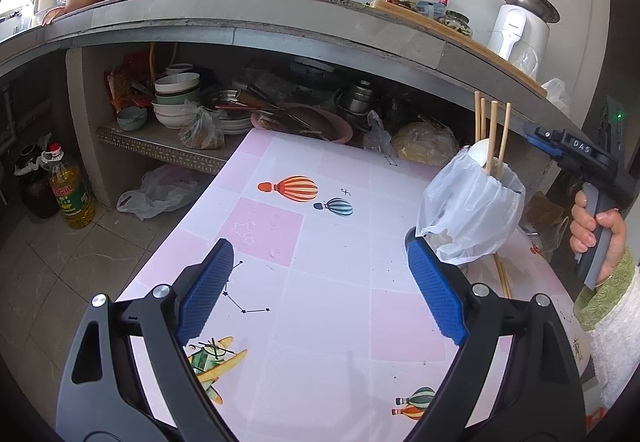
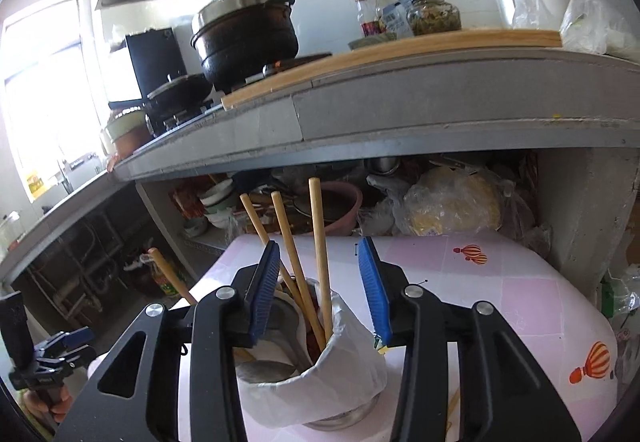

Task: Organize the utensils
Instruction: 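Move the open right gripper toward the remaining chopsticks on the table, then close the right gripper on one wooden chopstick while the left gripper approaches the other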

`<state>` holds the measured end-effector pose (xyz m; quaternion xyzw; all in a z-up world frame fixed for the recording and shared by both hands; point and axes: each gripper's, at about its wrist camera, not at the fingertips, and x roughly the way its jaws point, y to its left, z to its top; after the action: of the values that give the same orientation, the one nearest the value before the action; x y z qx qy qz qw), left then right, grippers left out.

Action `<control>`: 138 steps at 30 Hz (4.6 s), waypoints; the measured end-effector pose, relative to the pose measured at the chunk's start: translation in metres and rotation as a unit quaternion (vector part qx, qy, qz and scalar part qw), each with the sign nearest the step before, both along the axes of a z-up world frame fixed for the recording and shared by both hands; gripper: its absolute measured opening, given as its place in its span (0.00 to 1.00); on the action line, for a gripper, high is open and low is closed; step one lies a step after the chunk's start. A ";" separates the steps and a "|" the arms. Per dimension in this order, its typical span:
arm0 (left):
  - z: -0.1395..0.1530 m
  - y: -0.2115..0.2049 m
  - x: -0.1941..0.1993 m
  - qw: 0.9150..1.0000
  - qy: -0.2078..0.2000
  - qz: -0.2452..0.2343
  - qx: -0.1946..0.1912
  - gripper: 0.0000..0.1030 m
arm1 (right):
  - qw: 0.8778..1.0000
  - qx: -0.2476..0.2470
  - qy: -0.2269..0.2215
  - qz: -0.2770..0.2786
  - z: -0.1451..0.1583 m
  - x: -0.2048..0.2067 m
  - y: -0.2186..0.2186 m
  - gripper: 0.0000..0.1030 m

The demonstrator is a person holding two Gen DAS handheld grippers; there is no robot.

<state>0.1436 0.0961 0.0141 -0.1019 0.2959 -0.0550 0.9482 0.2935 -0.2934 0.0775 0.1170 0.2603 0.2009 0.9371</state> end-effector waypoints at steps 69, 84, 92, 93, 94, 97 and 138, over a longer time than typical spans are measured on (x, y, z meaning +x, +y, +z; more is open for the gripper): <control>-0.086 -0.139 -0.008 0.972 0.140 -0.175 0.071 0.86 | 0.941 -0.025 0.334 -0.041 -0.171 -0.173 0.013 0.12; -0.074 -0.181 0.014 0.962 0.108 -0.228 0.100 0.84 | 0.942 -0.052 0.313 -0.110 -0.172 -0.172 -0.028 0.08; -0.087 -0.242 0.058 0.941 0.153 -0.282 0.111 0.45 | 0.944 -0.035 0.309 -0.107 -0.174 -0.174 -0.031 0.08; -0.091 -0.249 0.062 0.937 0.162 -0.285 0.117 0.41 | 0.945 -0.032 0.309 -0.106 -0.174 -0.174 -0.031 0.08; -0.095 -0.255 0.063 0.935 0.168 -0.288 0.123 0.38 | 0.945 -0.029 0.308 -0.105 -0.174 -0.174 -0.032 0.08; -0.104 -0.271 0.061 0.926 0.182 -0.296 0.146 0.31 | 0.946 -0.023 0.308 -0.101 -0.175 -0.175 -0.035 0.08; -0.120 -0.243 0.070 0.920 0.227 -0.261 0.187 0.18 | 0.948 -0.009 0.304 -0.095 -0.176 -0.176 -0.037 0.07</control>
<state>0.2133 -0.1464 -0.1063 0.1482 0.5237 -0.2201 0.8095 0.1176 -0.3309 -0.0989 0.1881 0.5221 0.0633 0.8295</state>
